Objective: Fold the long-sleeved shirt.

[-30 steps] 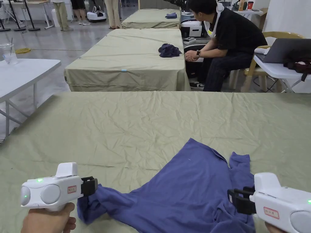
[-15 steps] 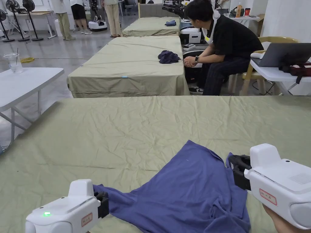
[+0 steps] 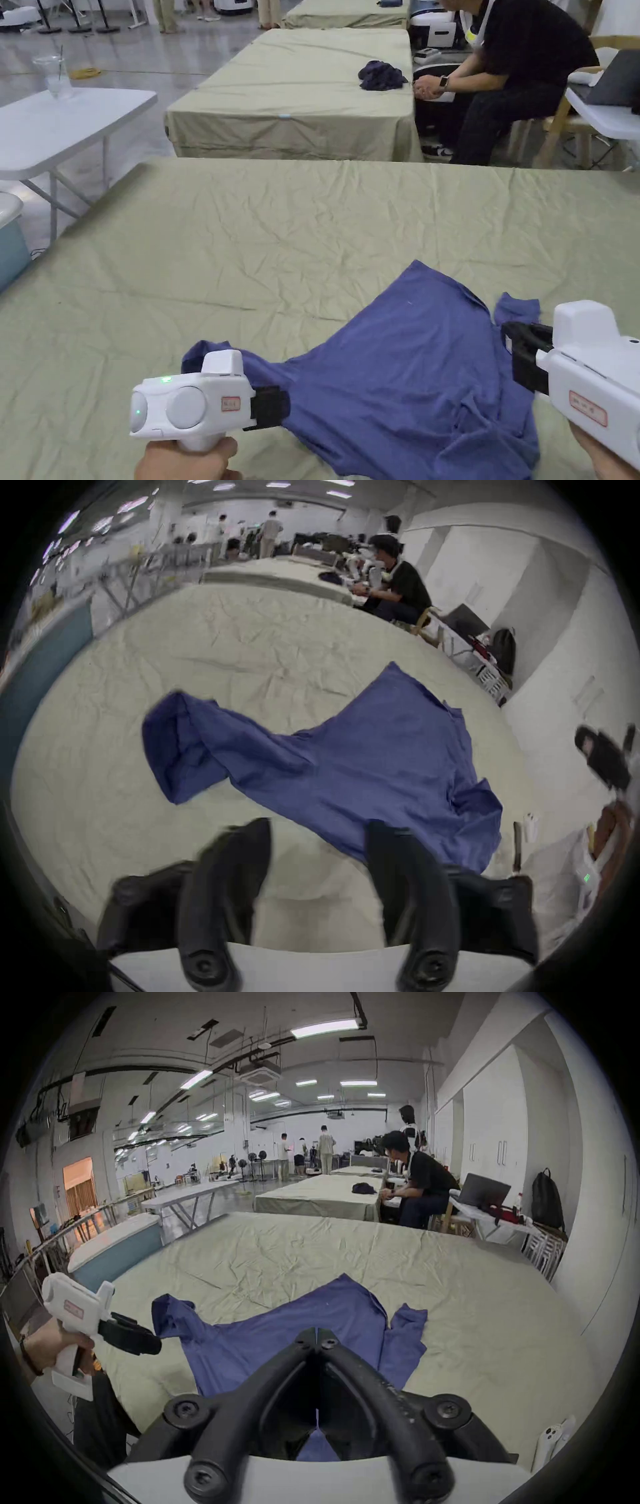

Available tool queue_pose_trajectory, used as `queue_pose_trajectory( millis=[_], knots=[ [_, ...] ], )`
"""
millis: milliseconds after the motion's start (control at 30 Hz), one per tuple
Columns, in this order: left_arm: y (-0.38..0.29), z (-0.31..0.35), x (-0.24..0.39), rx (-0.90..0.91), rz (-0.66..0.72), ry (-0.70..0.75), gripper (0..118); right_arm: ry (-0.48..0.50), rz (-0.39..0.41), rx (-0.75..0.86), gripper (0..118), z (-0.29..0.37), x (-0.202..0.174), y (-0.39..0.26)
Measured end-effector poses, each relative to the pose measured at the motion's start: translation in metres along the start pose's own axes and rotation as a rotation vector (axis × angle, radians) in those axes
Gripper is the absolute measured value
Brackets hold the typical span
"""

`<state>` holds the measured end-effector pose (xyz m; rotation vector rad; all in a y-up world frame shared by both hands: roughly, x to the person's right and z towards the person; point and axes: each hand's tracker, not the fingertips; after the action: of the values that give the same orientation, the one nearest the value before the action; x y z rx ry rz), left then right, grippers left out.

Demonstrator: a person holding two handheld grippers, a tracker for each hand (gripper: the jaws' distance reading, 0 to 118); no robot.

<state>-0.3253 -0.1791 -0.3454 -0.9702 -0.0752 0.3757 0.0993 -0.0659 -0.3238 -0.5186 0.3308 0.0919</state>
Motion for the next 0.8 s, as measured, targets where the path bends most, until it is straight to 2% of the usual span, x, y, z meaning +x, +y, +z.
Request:
queue_pose_trajectory(
  millis=[67, 467, 633, 667, 733, 800],
  knots=[
    [0.005, -0.019, -0.001, -0.014, 0.065, -0.023, 62, -0.002, 0.001, -0.021, 2, -0.009, 0.003, -0.003],
    [0.017, -0.121, -0.005, -0.097, 0.173, 0.066, 63, -0.014, -0.036, -0.127, 2, -0.059, 0.024, -0.029],
    [0.019, -0.126, 0.019, -0.115, 0.057, 0.17, 60, -0.015, -0.059, -0.148, 2, -0.067, 0.029, -0.038],
    [0.018, -0.128, 0.023, -0.109, 0.026, 0.19, 55, -0.015, -0.062, -0.15, 2, -0.067, 0.029, -0.039],
    [0.012, -0.126, 0.026, -0.075, -0.01, 0.212, 35, -0.015, -0.061, -0.153, 2, -0.067, 0.029, -0.04],
    [0.009, -0.123, 0.023, -0.027, 0.021, 0.149, 10, -0.013, -0.052, -0.153, 2, -0.066, 0.028, -0.04]
  ],
)
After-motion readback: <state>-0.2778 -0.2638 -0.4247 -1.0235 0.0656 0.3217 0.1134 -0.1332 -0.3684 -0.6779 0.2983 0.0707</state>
